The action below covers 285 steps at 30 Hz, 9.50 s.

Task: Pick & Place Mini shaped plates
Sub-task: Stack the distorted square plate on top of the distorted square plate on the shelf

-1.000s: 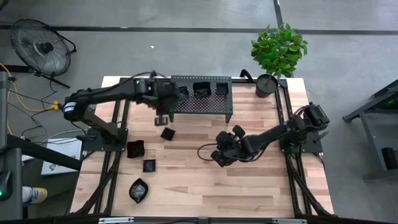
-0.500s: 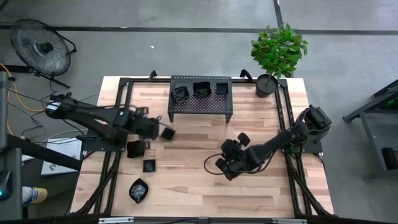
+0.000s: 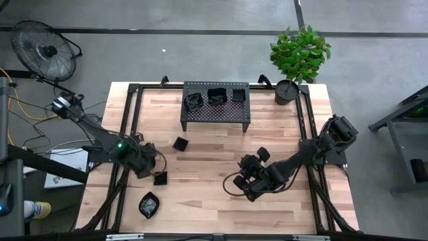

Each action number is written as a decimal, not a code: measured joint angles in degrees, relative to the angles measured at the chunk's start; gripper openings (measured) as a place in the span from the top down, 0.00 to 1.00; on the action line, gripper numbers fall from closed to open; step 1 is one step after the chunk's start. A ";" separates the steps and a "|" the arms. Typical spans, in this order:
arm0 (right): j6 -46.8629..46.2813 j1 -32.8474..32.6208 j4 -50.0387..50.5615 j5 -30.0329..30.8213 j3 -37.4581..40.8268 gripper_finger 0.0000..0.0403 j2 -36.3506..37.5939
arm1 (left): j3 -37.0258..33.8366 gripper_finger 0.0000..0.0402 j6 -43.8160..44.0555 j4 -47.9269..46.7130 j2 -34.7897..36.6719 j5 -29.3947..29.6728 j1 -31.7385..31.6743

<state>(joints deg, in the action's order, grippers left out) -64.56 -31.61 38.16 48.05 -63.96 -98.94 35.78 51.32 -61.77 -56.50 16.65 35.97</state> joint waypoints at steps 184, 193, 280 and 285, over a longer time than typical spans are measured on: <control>-5.35 -3.78 7.23 3.40 0.00 0.73 0.00 | 31.72 1.00 -2.60 -28.51 -23.30 14.64 19.51; -7.18 -6.23 8.77 4.09 0.00 0.73 0.01 | 46.61 1.00 -37.98 -27.88 -23.01 28.82 6.69; -7.21 -3.97 -0.12 0.01 0.02 0.73 0.02 | 52.58 1.00 -160.57 20.25 -39.34 -31.16 -68.96; -7.17 -3.91 -0.12 0.19 0.02 0.73 0.02 | 52.58 1.00 -160.55 21.06 -39.34 -31.08 -68.43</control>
<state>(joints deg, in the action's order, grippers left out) -71.72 -35.53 38.04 48.24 -63.94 -98.91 88.36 -109.24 -40.71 -95.83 -14.43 -32.46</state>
